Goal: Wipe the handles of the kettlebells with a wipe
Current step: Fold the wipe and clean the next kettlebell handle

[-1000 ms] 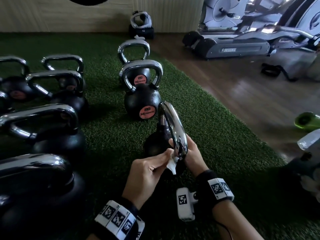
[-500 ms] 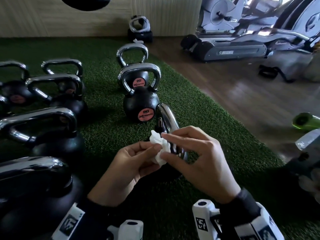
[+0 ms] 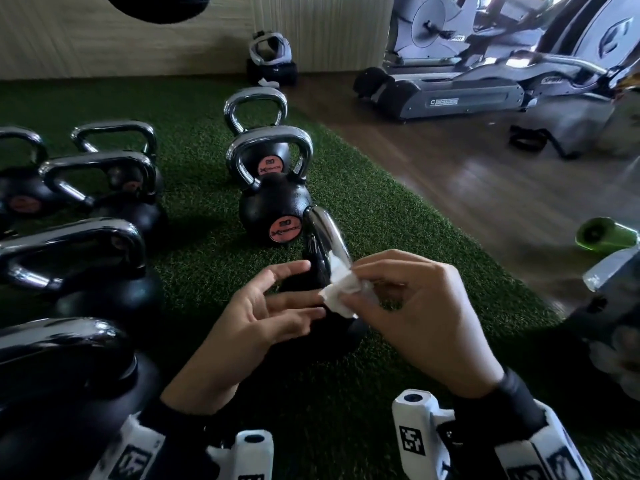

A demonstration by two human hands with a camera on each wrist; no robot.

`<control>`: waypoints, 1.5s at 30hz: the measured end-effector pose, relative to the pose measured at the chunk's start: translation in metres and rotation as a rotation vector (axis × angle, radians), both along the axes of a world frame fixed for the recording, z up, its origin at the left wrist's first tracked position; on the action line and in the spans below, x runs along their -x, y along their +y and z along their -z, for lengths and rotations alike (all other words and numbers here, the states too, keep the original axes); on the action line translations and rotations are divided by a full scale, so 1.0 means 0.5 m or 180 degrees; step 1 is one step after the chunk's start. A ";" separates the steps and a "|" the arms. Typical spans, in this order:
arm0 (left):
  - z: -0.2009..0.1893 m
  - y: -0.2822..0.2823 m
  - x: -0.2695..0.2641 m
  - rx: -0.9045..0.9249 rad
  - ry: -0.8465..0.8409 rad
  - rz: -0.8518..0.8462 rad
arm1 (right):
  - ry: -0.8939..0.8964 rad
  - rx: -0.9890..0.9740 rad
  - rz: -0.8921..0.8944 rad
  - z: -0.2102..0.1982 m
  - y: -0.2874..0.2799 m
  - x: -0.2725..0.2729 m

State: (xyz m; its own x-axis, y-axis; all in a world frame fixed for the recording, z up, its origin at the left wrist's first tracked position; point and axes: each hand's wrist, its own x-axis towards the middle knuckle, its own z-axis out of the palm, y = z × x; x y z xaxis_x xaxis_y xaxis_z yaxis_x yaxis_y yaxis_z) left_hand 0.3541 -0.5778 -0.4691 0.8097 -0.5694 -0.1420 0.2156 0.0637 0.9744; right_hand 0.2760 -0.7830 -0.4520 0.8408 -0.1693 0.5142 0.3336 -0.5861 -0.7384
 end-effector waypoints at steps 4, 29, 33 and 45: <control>0.094 -0.032 -0.034 -0.1990 -0.1899 -0.0454 | 0.0099 -0.0931 0.0370 0.016 -0.034 -0.003; 0.199 -0.074 -0.151 -0.0746 -0.2301 0.0330 | 0.1055 -0.1730 0.1612 0.165 -0.037 -0.241; 0.186 -0.072 -0.158 -0.0891 -0.2363 0.0583 | 0.0979 -0.0783 0.1707 0.170 -0.018 -0.244; 0.211 -0.069 -0.165 -0.1056 -0.2683 0.0344 | 0.0895 -0.0411 0.1089 0.149 -0.074 -0.277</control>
